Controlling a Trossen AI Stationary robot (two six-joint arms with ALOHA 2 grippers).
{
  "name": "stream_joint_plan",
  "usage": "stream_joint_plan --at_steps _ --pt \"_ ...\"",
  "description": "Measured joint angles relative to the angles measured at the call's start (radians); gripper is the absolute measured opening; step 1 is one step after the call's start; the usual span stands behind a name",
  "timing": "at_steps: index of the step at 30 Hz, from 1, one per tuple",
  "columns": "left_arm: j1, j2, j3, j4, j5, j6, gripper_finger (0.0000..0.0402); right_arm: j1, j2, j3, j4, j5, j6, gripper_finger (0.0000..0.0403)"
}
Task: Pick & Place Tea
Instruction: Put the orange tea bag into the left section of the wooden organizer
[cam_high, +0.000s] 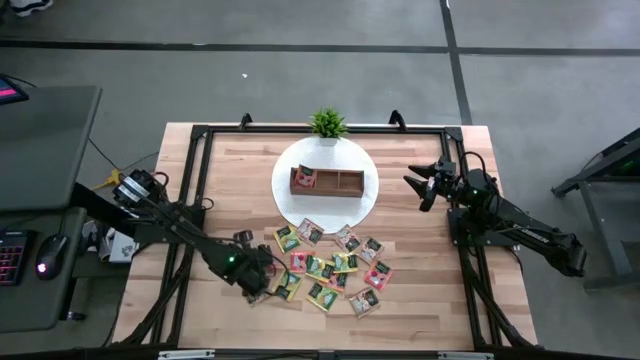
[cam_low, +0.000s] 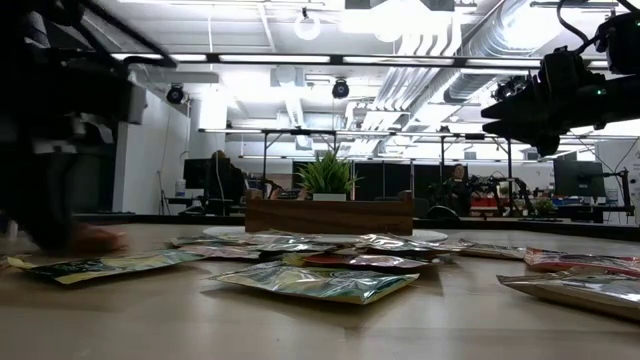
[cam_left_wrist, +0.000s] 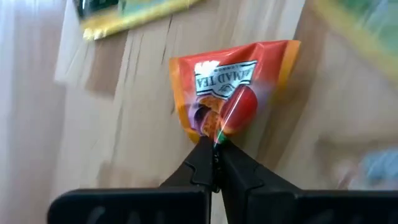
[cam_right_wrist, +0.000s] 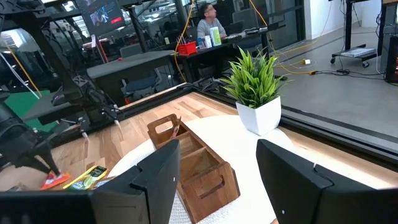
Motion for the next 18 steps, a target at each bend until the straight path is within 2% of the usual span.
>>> stream_joint_plan --at_steps 3,10,18 --pt "0.000 0.003 0.055 -0.111 -0.005 0.092 0.0002 0.000 0.000 0.000 0.000 0.000 0.000 0.0208" --pt "0.016 0.000 0.173 -0.232 -0.079 0.356 0.0001 0.000 0.000 0.000 0.000 0.000 0.000 0.0208" --pt "0.173 -0.002 0.285 -0.251 -0.117 0.792 0.0000 0.000 0.000 0.000 0.000 0.000 0.000 0.0208"
